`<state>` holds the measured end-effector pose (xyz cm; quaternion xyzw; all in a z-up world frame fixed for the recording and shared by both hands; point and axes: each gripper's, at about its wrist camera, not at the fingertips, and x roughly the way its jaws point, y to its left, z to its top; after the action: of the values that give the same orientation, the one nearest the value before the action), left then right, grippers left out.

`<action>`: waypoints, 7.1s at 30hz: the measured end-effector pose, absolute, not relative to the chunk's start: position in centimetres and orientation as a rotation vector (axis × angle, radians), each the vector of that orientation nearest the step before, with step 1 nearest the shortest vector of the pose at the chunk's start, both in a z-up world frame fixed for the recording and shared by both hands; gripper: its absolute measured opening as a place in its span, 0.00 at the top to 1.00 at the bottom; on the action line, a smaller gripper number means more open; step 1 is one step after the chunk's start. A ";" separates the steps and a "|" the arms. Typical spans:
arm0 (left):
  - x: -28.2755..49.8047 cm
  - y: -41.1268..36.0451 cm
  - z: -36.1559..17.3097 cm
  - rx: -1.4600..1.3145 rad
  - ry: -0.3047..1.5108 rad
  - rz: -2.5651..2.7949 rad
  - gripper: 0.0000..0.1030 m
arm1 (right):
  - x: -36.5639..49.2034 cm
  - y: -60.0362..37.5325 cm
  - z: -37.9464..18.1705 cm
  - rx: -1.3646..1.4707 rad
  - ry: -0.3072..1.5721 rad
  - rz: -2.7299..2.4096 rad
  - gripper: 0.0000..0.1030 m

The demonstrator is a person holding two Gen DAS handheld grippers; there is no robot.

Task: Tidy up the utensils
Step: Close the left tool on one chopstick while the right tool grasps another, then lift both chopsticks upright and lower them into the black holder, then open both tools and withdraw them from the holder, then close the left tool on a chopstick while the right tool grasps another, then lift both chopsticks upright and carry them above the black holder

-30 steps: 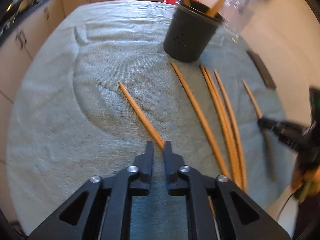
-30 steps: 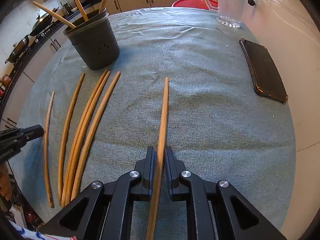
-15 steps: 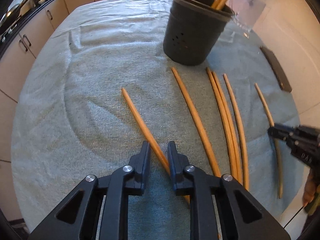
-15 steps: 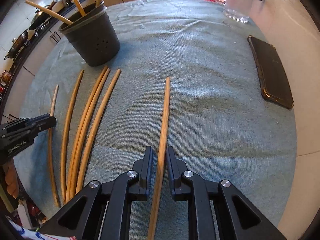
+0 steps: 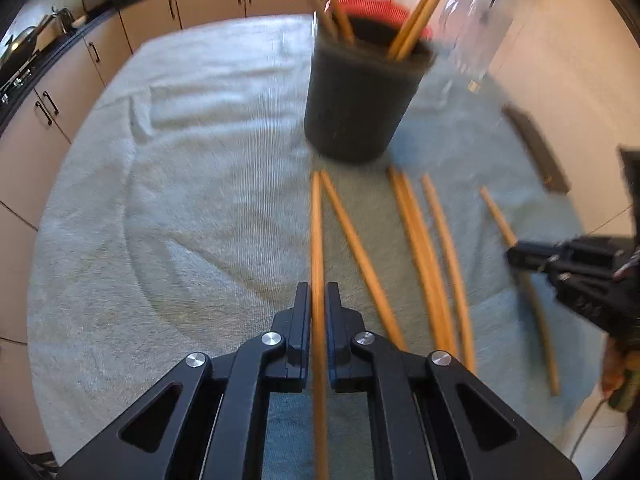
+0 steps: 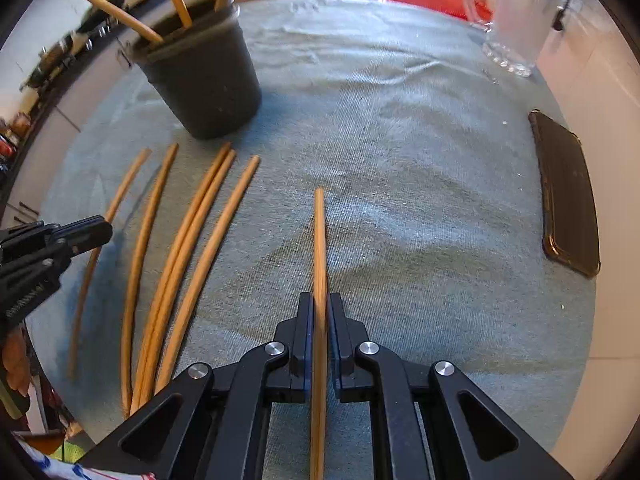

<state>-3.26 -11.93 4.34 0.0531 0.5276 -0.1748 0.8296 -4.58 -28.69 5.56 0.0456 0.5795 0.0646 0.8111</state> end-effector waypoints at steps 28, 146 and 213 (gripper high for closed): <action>-12.2 -7.8 17.2 -0.005 0.611 -0.395 0.94 | -13.3 -28.8 17.4 0.156 0.713 0.069 0.93; -8.1 -6.4 7.0 -0.027 0.871 -0.107 0.41 | -7.7 -22.7 4.8 0.135 0.973 0.017 0.80; 4.4 -13.7 1.6 0.278 1.279 -0.393 0.92 | -0.4 -27.6 4.7 0.029 1.528 0.010 0.80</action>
<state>4.45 -13.71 1.60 0.1284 0.5910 -0.1814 0.7755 -0.36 -27.58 4.71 0.0131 0.6917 0.0046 0.7220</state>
